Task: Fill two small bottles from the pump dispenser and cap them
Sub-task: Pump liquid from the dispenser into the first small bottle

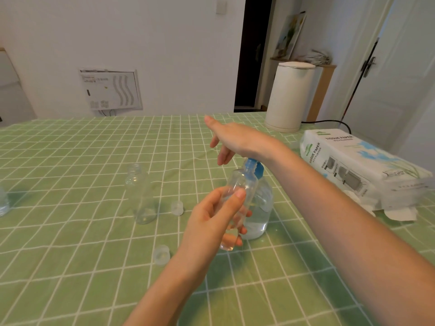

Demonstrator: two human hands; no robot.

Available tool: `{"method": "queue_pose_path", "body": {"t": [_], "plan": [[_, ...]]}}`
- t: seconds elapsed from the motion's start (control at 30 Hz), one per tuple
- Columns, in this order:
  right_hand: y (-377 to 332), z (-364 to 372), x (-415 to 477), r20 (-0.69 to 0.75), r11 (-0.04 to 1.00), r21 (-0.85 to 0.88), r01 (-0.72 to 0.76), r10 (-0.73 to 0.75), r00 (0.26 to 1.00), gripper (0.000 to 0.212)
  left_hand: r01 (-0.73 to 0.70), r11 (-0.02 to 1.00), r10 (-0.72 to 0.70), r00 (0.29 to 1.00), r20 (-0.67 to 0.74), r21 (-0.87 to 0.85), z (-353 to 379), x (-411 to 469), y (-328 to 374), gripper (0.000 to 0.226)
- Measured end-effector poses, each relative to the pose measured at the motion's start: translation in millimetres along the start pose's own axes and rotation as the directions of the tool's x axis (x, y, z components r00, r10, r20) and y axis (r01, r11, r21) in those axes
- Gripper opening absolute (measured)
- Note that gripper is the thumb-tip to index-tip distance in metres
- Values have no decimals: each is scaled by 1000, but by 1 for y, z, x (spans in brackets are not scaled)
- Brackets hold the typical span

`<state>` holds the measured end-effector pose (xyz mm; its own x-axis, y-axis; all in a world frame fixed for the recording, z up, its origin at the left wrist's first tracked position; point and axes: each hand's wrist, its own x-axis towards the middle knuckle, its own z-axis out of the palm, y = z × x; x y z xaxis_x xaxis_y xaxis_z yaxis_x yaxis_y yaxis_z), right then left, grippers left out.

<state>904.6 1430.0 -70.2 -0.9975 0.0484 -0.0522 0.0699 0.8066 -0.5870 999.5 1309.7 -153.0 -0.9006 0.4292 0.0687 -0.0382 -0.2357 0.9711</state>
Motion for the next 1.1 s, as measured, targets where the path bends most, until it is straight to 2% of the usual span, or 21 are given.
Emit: {"method": "queue_pose_path", "body": {"t": [0.33, 0.73, 1.0, 1.1], "plan": [[-8, -13, 2, -15, 999, -8, 50, -50, 999, 69, -18, 1000, 18, 1000, 20, -14, 0, 4, 3, 35], [1, 1, 0, -11, 1000, -4, 14, -14, 1000, 72, -4, 1000, 4, 1000, 8, 15, -1, 1, -2, 31], [-2, -7, 2, -50, 996, 75, 54, -50, 997, 67, -2, 1000, 2, 1000, 6, 15, 1, 1, 2, 36], [-7, -12, 4, -41, 999, 32, 42, -40, 998, 67, -14, 1000, 14, 1000, 18, -1, 1, 3, 4, 38]]}}
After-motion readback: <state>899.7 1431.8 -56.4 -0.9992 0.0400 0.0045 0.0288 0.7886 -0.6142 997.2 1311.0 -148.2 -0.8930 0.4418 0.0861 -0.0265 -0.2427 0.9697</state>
